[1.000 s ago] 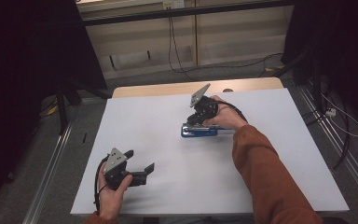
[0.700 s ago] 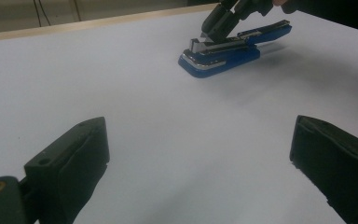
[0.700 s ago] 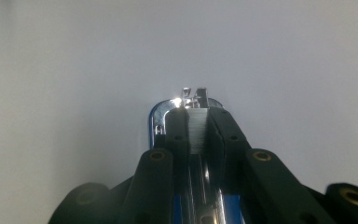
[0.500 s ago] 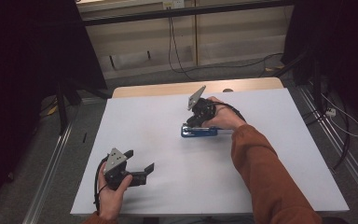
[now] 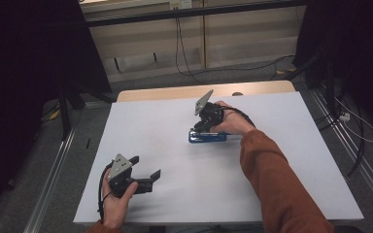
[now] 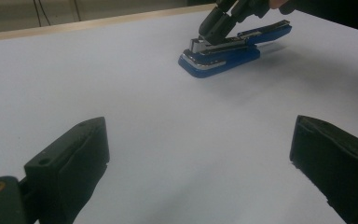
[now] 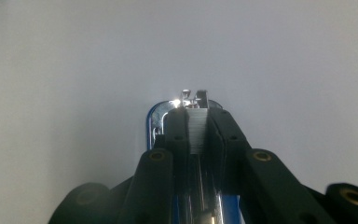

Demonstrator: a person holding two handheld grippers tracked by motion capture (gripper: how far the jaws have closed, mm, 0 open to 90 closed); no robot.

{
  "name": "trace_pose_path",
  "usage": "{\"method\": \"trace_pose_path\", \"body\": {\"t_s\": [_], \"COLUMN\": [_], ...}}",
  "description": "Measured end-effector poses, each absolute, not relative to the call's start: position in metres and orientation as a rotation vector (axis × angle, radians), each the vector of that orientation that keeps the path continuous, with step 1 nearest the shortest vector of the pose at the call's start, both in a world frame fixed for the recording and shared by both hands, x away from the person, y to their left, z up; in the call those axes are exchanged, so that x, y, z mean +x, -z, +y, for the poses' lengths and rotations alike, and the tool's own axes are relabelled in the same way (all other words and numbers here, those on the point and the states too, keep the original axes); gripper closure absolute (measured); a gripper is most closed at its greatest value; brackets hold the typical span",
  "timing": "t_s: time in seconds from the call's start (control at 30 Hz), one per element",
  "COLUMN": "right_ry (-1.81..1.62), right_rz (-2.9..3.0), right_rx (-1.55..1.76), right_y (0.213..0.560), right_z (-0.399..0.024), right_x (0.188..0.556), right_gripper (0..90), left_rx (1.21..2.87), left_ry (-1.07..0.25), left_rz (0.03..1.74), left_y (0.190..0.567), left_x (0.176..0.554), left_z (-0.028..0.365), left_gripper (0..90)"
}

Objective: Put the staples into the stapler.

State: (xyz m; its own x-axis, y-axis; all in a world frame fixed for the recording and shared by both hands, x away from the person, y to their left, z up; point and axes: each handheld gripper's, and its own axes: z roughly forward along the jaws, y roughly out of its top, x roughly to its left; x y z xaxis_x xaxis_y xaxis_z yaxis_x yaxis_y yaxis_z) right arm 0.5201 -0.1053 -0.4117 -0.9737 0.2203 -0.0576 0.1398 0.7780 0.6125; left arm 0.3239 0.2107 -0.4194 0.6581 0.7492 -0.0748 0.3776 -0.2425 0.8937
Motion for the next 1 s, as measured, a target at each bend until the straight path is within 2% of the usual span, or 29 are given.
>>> {"method": "trace_pose_path", "body": {"t_s": [0.67, 0.77, 0.9, 0.97, 1.0], "right_ry": [-0.991, -1.003, -1.010, -1.024, -1.032], "right_rz": [2.826, 2.808, 2.784, 2.766, 2.755], "right_rx": [0.327, 0.360, 0.418, 0.463, 0.491], "right_y": [0.4137, 0.4119, 0.4101, 0.4107, 0.4111], "right_z": [-0.1010, -0.1018, -0.1046, -0.1059, -0.1064], "right_x": [0.5206, 0.5202, 0.5199, 0.5199, 0.5199], "right_gripper": [77.3, 74.2, 64.5, 55.2, 54.2], "left_rx": [1.862, 1.861, 1.861, 1.862, 1.861], "left_ry": [-0.457, -0.455, -0.454, -0.455, -0.456], "left_rz": [0.892, 0.890, 0.893, 0.890, 0.890], "left_y": [0.4198, 0.4199, 0.4201, 0.4200, 0.4199], "left_x": [0.3243, 0.3244, 0.3245, 0.3244, 0.3243], "left_z": [0.2105, 0.2104, 0.2104, 0.2104, 0.2104], "left_gripper": [4.8, 4.8, 4.8, 4.8, 4.8]}}
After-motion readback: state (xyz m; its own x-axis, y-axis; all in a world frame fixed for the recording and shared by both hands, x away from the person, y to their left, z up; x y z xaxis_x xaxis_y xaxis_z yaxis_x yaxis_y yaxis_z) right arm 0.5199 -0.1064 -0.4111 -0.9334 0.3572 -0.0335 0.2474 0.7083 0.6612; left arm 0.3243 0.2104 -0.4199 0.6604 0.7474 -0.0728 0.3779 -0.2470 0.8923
